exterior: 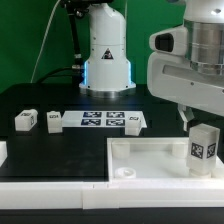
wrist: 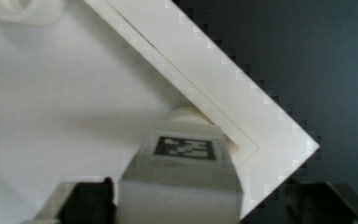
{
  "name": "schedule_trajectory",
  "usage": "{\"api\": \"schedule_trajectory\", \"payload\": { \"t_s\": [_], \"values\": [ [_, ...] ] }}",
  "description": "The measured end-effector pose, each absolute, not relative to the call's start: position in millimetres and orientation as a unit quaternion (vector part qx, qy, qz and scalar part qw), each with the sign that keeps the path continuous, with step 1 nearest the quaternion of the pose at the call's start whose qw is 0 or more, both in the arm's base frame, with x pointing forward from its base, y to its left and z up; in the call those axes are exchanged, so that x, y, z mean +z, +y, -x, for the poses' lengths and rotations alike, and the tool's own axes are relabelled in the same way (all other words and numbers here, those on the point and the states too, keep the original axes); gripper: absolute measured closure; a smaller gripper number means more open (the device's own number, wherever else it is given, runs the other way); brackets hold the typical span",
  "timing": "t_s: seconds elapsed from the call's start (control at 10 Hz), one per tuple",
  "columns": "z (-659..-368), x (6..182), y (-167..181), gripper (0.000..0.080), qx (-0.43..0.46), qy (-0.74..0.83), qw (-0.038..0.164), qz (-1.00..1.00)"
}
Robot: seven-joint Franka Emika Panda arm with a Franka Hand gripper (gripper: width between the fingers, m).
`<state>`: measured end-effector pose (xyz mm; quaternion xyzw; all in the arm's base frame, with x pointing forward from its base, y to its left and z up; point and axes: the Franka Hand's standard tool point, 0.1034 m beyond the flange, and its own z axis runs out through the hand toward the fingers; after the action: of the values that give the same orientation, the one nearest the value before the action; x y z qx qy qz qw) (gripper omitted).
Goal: Assemble one leg
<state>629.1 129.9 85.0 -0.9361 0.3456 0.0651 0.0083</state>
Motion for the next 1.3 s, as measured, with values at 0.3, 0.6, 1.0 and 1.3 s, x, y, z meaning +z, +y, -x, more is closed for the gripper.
{"api": "schedule_trajectory", "payload": {
  "t_s": [0.3, 0.6, 1.0, 1.3],
  "values": [
    [-633.2, 81.3, 128.7, 0.0157, 0.049, 0.110, 0.020, 0.992],
    [-635.5, 82.3, 128.0, 0.0150, 0.039, -0.076, 0.022, 0.996],
    [-630.4, 77.9, 123.7, 0.0150, 0.055, -0.182, 0.020, 0.982],
    [-630.1, 77.6, 123.9, 0.0244, 0.055, -0.171, 0.020, 0.983]
  ]
}}
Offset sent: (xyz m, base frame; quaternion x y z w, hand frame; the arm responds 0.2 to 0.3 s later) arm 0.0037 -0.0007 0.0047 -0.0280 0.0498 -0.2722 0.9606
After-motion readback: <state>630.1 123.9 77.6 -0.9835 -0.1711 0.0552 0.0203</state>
